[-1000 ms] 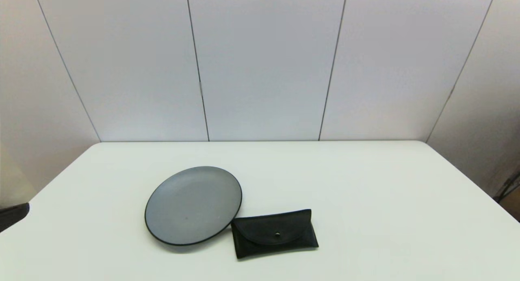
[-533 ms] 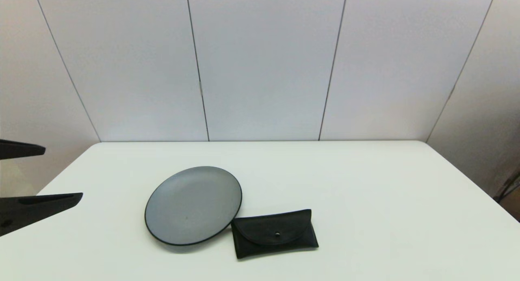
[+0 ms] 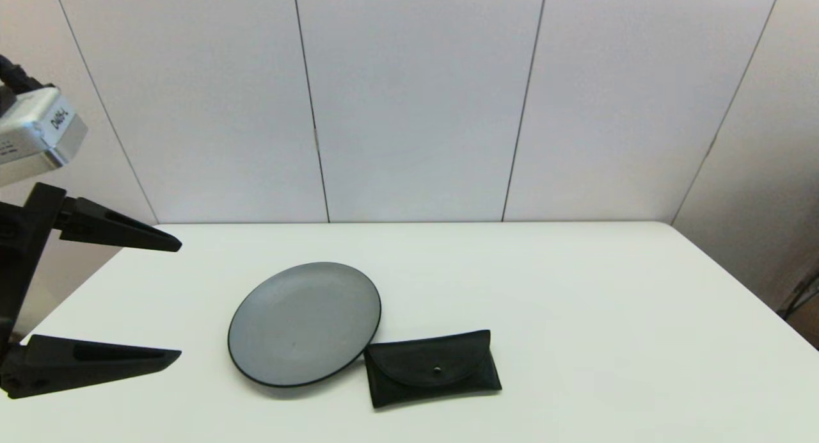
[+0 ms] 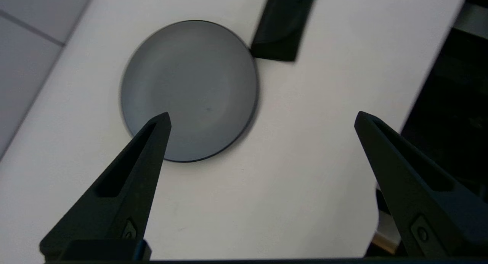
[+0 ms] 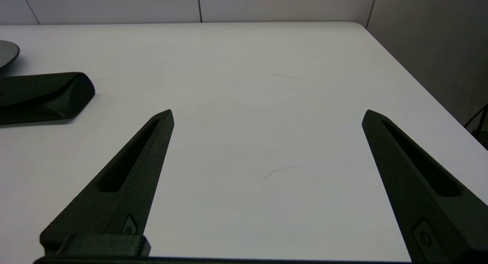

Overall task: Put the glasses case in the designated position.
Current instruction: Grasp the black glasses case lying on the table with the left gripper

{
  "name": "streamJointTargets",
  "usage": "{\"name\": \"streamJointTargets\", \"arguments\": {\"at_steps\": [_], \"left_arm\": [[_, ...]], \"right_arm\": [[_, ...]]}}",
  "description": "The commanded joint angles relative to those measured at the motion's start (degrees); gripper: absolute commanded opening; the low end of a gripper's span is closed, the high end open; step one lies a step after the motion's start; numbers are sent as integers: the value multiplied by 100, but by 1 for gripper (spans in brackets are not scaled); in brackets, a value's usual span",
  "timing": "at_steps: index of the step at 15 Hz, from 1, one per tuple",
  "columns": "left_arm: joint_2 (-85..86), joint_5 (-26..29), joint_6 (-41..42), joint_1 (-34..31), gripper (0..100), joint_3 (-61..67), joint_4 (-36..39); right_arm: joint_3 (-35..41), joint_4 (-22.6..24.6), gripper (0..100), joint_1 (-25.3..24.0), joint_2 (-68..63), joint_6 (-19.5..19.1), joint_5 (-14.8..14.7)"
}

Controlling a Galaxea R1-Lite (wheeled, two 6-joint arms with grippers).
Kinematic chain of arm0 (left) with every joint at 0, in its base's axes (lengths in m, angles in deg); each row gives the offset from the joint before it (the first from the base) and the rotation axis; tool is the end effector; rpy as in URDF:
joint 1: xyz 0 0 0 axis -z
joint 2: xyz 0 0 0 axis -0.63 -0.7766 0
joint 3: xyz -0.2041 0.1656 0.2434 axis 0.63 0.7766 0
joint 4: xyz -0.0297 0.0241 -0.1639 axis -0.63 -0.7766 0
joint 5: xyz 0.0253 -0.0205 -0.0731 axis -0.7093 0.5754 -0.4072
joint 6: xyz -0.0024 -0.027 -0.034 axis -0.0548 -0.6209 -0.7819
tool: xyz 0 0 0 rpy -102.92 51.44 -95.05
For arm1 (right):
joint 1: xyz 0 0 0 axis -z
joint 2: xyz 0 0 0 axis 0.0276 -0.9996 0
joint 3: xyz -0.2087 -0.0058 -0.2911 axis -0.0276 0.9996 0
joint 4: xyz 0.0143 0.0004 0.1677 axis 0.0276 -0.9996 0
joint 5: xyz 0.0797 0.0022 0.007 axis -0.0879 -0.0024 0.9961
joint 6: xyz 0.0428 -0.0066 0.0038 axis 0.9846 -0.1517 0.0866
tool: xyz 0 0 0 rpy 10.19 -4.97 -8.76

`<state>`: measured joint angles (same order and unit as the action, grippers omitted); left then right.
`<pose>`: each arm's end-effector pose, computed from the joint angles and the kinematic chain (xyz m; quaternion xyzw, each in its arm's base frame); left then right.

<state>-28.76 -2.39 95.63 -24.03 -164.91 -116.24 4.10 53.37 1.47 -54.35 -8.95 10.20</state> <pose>0.1006 -0.0486 0.3464 0.2620 0.2401 -0.4591 0.8142 -0.0843 -0.0003 0.0755 0.0029 0.0002 0.0001 1.0000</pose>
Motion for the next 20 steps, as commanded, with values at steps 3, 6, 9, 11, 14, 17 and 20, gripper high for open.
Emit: {"name": "streamJointTargets", "arguments": {"at_steps": [3,6,9,11,14,17,20], "left_arm": [[-1132,1136,1134,397,100,-900,-1684],[-1545,1144,1143,660,100,-1243,-2475],[-1985,1144,1143,774,100,-1630,-3363],[-2231,1136,1187,898,100,-1656,-3433],[-2565,951,1494,1003,100,-1656,-3415],[-2697,652,809,1355,100,-1656,-3310],[-2881,582,589,1530,100,-1682,-3283]], "right_arm": [[2,5,100,-7,-9,2,1],[2,5,100,-7,-9,2,1],[2,-4,100,2,-9,2,1],[2,5,100,-7,-9,2,1],[2,-4,100,-7,-9,2,1],[2,5,100,-7,-9,2,1],[2,-4,100,2,-9,2,1]]}}
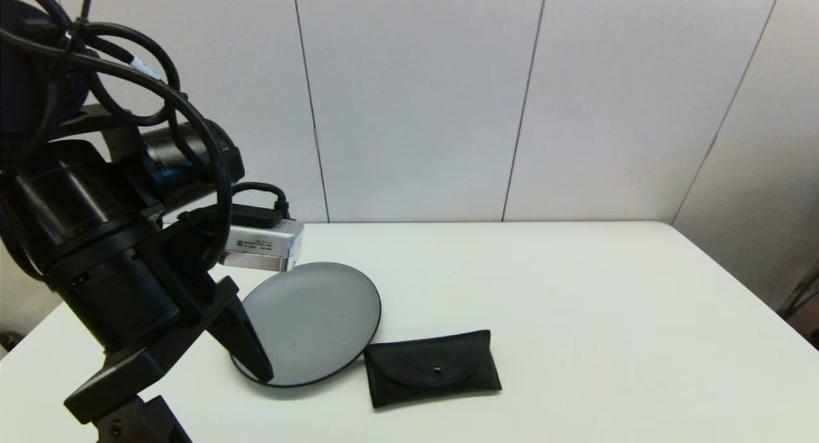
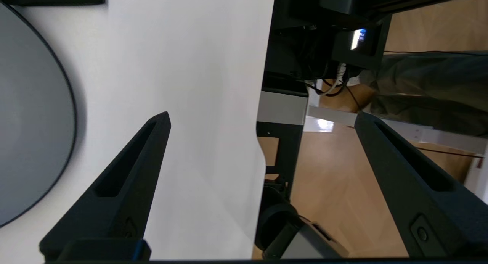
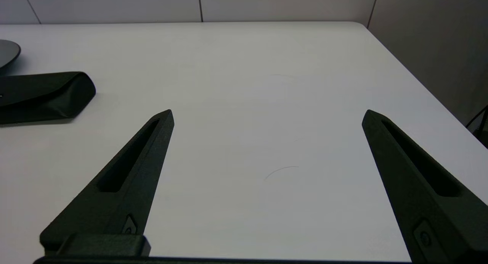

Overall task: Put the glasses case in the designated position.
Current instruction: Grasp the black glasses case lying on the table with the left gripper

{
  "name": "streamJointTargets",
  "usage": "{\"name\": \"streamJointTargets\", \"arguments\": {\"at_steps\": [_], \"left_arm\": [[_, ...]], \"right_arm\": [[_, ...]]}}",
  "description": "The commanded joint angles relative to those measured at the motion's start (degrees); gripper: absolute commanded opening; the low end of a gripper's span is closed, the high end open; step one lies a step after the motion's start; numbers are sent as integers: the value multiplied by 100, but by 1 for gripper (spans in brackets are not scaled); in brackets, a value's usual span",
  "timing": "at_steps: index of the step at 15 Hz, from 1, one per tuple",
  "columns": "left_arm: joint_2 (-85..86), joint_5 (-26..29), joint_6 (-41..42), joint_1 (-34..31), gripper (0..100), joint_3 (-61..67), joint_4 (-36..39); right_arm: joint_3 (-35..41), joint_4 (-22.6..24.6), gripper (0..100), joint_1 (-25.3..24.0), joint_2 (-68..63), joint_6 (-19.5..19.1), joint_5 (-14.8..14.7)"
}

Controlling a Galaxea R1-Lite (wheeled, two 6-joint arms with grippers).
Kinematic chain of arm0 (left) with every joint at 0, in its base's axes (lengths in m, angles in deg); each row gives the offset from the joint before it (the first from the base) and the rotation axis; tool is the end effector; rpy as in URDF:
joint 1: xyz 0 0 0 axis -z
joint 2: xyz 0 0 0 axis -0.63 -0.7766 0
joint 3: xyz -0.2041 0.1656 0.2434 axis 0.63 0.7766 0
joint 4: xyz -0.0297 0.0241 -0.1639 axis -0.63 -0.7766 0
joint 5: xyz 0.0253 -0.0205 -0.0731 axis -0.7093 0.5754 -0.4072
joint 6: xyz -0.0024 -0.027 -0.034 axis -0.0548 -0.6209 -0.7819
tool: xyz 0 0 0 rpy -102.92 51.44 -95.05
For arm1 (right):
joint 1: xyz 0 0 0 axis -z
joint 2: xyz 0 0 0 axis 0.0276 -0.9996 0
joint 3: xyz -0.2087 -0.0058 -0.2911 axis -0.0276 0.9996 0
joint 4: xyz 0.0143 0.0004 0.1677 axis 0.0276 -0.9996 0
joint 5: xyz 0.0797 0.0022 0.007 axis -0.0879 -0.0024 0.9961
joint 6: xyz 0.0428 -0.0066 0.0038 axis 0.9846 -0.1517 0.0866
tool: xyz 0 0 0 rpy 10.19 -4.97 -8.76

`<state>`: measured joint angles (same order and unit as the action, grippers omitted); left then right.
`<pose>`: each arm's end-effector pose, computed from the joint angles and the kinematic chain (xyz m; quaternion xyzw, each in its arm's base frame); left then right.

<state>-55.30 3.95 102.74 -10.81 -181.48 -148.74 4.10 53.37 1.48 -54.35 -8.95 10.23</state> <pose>0.1717 -0.1205 0.3050 0.2152 0.4780 -0.6310 0.5719 -0.0843 -0.0002 0.0755 0.0029 0.0003 0.0003 1.0000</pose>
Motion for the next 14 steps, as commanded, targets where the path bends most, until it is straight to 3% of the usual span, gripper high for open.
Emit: {"name": "streamJointTargets", "arguments": {"at_steps": [1,4,6,8,14], "left_arm": [[-298,-210,-289,313,100,-34,-7],[-421,-729,-948,612,100,-52,494],[-509,-1766,-1150,744,100,-43,1338],[-632,-2232,-1546,928,100,-17,1927],[-983,-2610,-1546,1289,100,141,3482]], "right_arm": [[2,-4,100,-8,-9,2,-1],[2,-4,100,1,-9,2,-1],[2,-4,100,-8,-9,2,-1],[2,-4,100,-8,-9,2,-1],[2,5,100,1,-9,2,-1]]}}
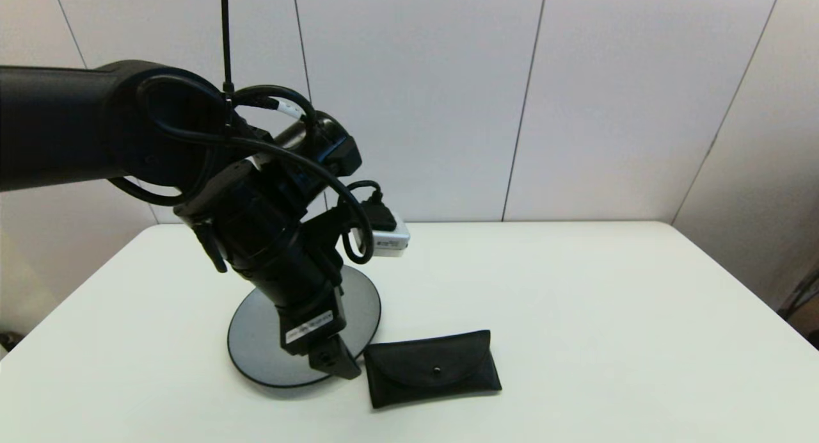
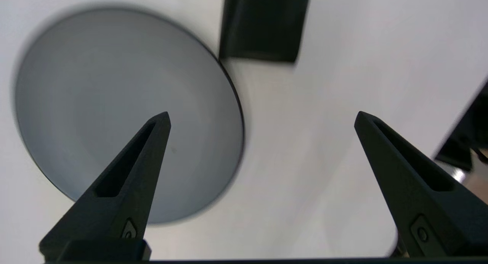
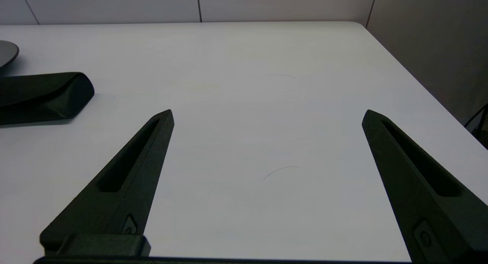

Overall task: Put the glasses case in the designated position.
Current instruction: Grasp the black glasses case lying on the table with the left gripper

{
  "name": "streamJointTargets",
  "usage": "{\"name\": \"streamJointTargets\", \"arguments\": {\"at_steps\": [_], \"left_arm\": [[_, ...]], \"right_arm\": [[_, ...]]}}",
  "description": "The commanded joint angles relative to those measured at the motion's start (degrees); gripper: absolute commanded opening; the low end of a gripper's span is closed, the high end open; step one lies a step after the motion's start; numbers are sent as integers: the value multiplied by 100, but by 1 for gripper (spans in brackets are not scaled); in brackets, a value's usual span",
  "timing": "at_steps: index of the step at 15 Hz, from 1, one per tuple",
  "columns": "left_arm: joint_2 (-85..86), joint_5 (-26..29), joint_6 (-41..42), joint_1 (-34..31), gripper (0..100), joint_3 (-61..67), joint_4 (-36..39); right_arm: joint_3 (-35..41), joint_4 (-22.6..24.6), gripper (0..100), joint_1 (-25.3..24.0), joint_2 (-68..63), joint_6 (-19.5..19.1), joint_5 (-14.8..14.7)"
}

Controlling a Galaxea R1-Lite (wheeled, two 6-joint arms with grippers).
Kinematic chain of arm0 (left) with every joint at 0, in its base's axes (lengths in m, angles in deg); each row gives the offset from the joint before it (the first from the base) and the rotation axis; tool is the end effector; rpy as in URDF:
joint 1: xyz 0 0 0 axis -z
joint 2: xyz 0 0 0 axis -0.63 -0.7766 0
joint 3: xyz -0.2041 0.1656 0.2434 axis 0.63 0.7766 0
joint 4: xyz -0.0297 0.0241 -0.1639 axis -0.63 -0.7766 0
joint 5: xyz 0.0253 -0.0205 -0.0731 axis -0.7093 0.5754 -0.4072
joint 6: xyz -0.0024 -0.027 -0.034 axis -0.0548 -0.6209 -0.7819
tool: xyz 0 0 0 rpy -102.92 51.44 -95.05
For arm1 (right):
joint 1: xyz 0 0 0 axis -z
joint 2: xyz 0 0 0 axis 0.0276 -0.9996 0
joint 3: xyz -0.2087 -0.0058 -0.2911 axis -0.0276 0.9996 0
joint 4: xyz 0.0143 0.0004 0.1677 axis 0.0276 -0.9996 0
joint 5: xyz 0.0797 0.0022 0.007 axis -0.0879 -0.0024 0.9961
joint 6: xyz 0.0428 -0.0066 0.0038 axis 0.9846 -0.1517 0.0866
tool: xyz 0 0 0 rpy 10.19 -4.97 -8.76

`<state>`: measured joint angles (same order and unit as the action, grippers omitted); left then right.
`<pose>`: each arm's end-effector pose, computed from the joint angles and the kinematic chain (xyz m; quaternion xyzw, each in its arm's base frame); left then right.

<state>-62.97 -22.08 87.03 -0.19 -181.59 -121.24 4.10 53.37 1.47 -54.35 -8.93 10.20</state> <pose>0.2328 -0.1963 0.2752 0.3554 0.4255 -0.4774 0.6817 -0.0843 -0.0003 0.0755 0.0031 0.0002 0.0001 1.0000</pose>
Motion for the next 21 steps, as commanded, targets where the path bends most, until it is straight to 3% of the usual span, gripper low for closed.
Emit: {"name": "streamJointTargets", "arguments": {"at_steps": [1,5,13,17,19,21], "left_arm": [[-216,-60,17,280,100,328,1048],[-216,-543,-1,552,100,952,2217],[-770,-534,96,1027,100,759,2182],[-946,-578,131,1079,100,354,1716],[-955,-991,149,1079,100,152,1400],[-990,-1053,131,1071,100,100,1330]], "right_arm": [[2,-4,100,-7,-9,0,1],[2,-4,100,-7,-9,0,1],[2,-4,100,-7,-9,0,1],[2,5,100,-7,-9,0,1],[2,-4,100,2,-9,0,1],[2,5,100,2,-9,0,1]]}}
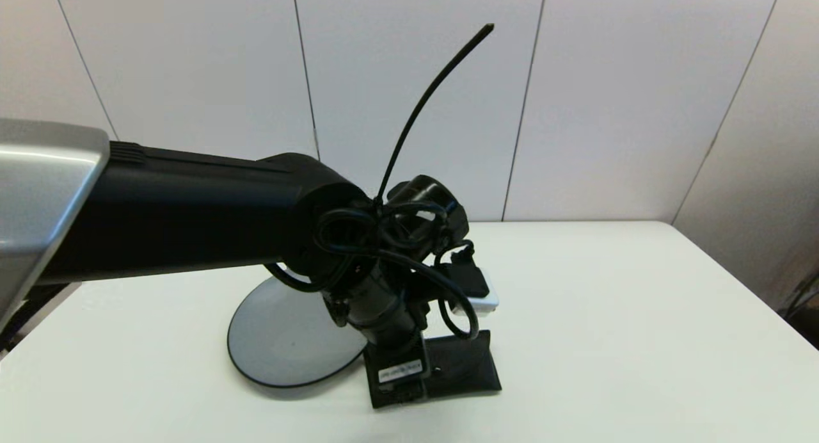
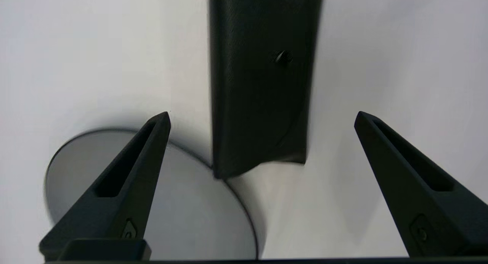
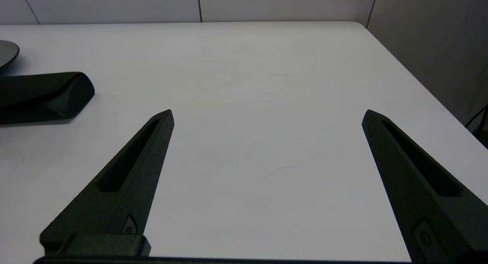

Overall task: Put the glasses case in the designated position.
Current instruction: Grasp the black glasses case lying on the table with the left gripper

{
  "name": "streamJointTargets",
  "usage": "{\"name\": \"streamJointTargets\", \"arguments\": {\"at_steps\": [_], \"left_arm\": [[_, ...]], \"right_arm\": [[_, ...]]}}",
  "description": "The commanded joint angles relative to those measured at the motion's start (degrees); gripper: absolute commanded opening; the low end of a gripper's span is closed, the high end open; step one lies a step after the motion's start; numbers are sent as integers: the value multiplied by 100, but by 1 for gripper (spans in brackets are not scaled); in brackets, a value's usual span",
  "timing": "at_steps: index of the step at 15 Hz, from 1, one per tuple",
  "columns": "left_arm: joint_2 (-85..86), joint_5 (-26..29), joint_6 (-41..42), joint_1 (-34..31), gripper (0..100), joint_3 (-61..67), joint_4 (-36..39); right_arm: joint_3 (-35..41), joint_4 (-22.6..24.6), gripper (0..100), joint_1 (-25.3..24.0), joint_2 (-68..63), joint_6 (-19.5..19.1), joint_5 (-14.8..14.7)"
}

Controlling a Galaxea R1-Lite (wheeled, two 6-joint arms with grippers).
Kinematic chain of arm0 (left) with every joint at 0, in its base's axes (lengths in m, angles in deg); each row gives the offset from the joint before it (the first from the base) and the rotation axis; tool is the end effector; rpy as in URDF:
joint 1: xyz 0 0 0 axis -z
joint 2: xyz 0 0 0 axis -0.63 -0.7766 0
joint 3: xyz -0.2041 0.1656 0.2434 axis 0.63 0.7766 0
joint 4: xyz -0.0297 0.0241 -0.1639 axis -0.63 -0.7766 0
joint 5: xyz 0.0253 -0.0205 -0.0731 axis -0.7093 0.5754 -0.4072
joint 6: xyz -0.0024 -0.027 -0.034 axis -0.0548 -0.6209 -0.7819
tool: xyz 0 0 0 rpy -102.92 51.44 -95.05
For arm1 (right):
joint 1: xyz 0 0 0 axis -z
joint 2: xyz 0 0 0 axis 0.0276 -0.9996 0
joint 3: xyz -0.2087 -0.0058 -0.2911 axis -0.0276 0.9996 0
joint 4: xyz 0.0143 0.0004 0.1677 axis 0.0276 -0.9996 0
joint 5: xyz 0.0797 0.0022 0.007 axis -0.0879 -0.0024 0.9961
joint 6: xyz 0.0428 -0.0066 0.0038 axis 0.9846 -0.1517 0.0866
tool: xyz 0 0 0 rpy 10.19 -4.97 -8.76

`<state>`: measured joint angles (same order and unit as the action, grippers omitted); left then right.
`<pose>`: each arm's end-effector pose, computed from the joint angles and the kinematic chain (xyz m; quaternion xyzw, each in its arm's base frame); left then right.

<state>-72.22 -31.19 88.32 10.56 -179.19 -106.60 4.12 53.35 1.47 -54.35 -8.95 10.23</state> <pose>0.2401 -0.2821 0.2234 0.4444 0.3646 -0.4824 0.6610 -0.0843 -0.0003 0.0753 0.0029 0.0006 0.0003 1.0000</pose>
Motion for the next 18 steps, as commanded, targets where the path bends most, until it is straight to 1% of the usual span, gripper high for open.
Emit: {"name": "streamJointTargets", "arguments": {"at_steps": [1,3,7,10,12,18], "left_arm": [[-109,-204,-42,-5,100,-149,-134],[-188,-327,-183,13,100,-202,-143],[-355,-318,-402,198,100,-352,-134],[-399,-212,-455,250,100,-360,-152],[-425,51,-534,259,100,-360,-152],[-592,78,-525,294,100,-387,-222]], "right_arm": [[0,-1,100,-7,-9,2,-1],[0,-1,100,-7,-9,2,-1],[0,-1,100,2,-9,2,-1],[0,7,100,2,-9,2,-1],[0,-1,100,-7,-9,2,-1],[0,-1,100,-7,-9,2,-1]]}}
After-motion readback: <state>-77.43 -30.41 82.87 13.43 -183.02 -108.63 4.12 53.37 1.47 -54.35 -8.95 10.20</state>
